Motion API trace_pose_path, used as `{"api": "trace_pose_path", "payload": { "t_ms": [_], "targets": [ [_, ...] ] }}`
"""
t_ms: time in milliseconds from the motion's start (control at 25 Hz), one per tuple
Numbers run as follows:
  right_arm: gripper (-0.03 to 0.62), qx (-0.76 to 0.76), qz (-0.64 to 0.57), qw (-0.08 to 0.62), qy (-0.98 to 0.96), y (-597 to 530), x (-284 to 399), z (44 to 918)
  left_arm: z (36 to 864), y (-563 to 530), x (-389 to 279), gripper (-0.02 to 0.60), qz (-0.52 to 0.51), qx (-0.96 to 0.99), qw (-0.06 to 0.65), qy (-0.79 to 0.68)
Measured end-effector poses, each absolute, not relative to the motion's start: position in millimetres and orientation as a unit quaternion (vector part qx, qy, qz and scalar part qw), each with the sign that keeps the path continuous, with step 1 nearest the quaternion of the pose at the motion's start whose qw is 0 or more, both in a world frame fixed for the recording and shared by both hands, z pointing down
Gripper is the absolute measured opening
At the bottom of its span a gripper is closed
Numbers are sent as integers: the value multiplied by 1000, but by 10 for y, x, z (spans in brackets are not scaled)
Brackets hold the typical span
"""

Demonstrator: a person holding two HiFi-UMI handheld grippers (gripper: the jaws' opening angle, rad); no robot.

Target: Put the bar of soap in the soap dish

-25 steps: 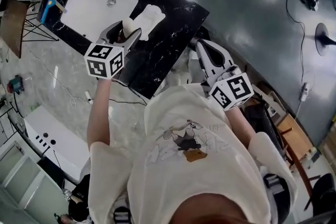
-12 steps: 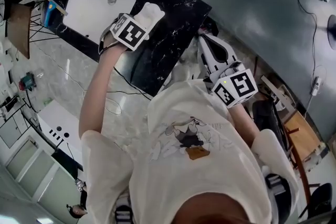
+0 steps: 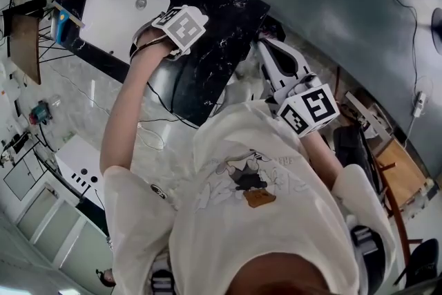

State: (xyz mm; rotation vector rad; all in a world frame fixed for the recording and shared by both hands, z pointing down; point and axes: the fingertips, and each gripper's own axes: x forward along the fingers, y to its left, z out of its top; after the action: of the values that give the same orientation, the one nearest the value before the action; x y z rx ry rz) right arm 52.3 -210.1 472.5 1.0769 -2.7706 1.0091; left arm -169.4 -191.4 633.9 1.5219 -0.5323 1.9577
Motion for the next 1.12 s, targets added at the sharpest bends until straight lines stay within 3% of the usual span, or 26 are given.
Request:
{"api": "trace_pose_path", "payload": {
  "t_ms": [400,1120],
  "targets": [
    [6,334,322,-3,-886,-2105,519,4685,6395,-1969,-1620,280,729,568,333,-186],
    [6,316,318,-2,-894,-1929,411,4610,6292,-1951,-1669,296,715,587,317,-207]
  ]
}}
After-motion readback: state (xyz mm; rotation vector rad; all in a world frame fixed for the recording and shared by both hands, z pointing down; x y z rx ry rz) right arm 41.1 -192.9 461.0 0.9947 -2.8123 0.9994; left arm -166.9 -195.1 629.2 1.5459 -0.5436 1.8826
